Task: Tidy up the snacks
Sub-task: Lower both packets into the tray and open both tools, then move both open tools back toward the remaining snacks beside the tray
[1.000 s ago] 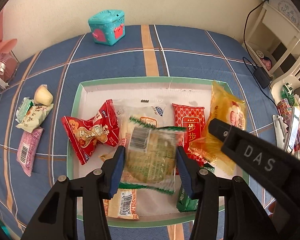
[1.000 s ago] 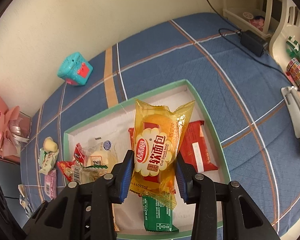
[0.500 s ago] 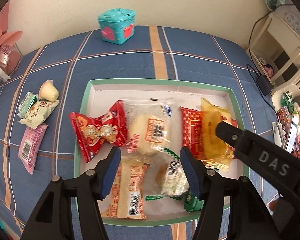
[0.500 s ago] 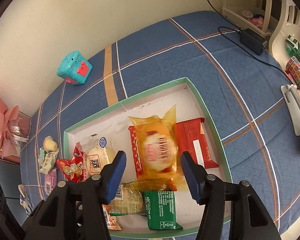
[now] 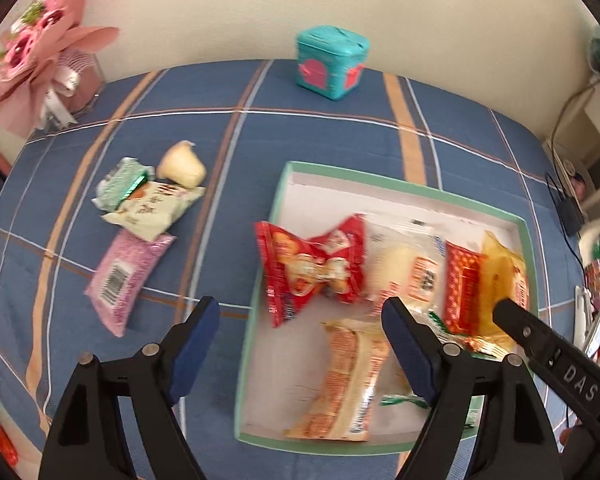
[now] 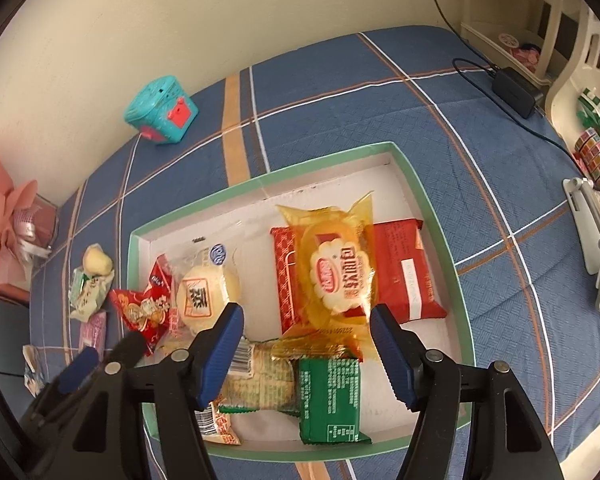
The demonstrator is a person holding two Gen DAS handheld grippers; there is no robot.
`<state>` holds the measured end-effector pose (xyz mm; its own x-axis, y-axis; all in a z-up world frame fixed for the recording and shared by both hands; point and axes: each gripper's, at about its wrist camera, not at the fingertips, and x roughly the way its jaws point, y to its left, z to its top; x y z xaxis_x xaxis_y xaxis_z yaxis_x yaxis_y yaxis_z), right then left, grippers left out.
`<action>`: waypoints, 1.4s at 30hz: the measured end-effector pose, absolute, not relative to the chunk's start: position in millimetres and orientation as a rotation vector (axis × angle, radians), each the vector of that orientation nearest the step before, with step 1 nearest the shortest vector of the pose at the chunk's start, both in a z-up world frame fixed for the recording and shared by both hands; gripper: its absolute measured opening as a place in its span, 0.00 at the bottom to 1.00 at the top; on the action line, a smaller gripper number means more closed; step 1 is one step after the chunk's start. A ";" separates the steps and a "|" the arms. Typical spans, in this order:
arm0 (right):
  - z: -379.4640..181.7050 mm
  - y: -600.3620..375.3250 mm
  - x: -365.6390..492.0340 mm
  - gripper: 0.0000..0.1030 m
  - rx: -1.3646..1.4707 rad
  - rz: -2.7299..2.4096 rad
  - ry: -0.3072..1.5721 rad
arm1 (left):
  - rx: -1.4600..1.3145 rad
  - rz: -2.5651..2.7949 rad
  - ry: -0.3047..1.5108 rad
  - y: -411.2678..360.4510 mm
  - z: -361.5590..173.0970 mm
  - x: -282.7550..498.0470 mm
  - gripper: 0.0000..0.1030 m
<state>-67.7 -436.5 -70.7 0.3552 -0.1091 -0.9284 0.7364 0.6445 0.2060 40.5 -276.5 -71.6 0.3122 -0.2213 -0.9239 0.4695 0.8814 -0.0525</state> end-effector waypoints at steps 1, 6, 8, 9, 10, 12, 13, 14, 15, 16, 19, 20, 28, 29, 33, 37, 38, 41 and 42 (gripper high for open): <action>-70.2 -433.5 -66.9 0.69 0.678 -0.605 1.081 | 0.243 -0.457 1.166 -274.0 -70.7 41.3 0.84; -68.2 -419.4 -64.6 0.72 0.637 -0.596 1.092 | 0.238 -0.440 1.145 -261.2 -65.4 45.5 0.89; -66.9 -413.2 -63.7 0.75 0.619 -0.593 1.095 | 0.234 -0.435 1.142 -258.5 -64.8 46.2 0.89; -66.3 -410.5 -63.3 0.75 0.610 -0.592 1.097 | 0.232 -0.432 1.141 -255.9 -64.0 46.9 0.89; -65.6 -407.3 -63.1 0.75 0.602 -0.590 1.098 | 0.229 -0.429 1.140 -253.3 -63.2 47.6 0.89; -64.6 -402.2 -63.0 0.75 0.596 -0.584 1.099 | 0.225 -0.425 1.136 -249.3 -61.5 49.2 0.89; -64.0 -399.4 -63.2 0.75 0.594 -0.581 1.100 | 0.222 -0.424 1.134 -246.9 -60.5 49.8 0.89; -63.4 -396.9 -63.3 0.75 0.591 -0.579 1.100 | 0.218 -0.421 1.131 -244.7 -59.6 50.8 0.89; -62.7 -394.1 -63.4 0.75 0.586 -0.578 1.100 | 0.211 -0.417 1.126 -241.2 -58.1 52.2 0.89; -61.8 -391.1 -63.6 0.75 0.581 -0.577 1.099 | 0.208 -0.414 1.124 -239.4 -57.9 53.0 0.90; -59.4 -382.6 -64.1 0.82 0.571 -0.568 1.089 | 0.199 -0.399 1.123 -230.6 -56.7 56.9 0.91; -59.0 -380.2 -63.8 0.87 0.566 -0.566 1.086 | 0.198 -0.393 1.123 -228.1 -56.4 58.0 0.91; -56.0 -363.6 -60.3 1.00 0.517 -0.559 1.060 | 0.183 -0.378 1.096 -210.5 -51.3 67.1 0.91; -56.1 -363.1 -59.2 1.00 0.517 -0.559 1.057 | 0.180 -0.376 1.096 -209.7 -51.1 68.1 0.91; -56.8 -360.5 -55.6 1.00 0.519 -0.557 1.051 | 0.166 -0.370 1.103 -203.4 -52.6 73.1 0.91; -59.3 -355.5 -48.8 1.00 0.515 -0.555 1.052 | 0.151 -0.363 1.110 -196.9 -53.0 77.5 0.91; -59.6 -353.8 -47.0 1.00 0.514 -0.551 1.052 | 0.146 -0.361 1.111 -194.7 -53.0 79.0 0.91; -60.6 -348.2 -42.2 1.00 0.508 -0.541 1.056 | 0.137 -0.355 1.117 -188.8 -53.3 82.2 0.91; -61.0 -345.8 -39.7 1.00 0.504 -0.537 1.059 | 0.133 -0.349 1.119 -186.1 -53.8 84.0 0.91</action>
<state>-39.7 -345.8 -61.0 0.3881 -0.1679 -0.9062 0.6318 0.7643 0.1290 84.0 -186.1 -53.8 0.3886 -0.2073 -0.8978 0.3402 0.9378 -0.0693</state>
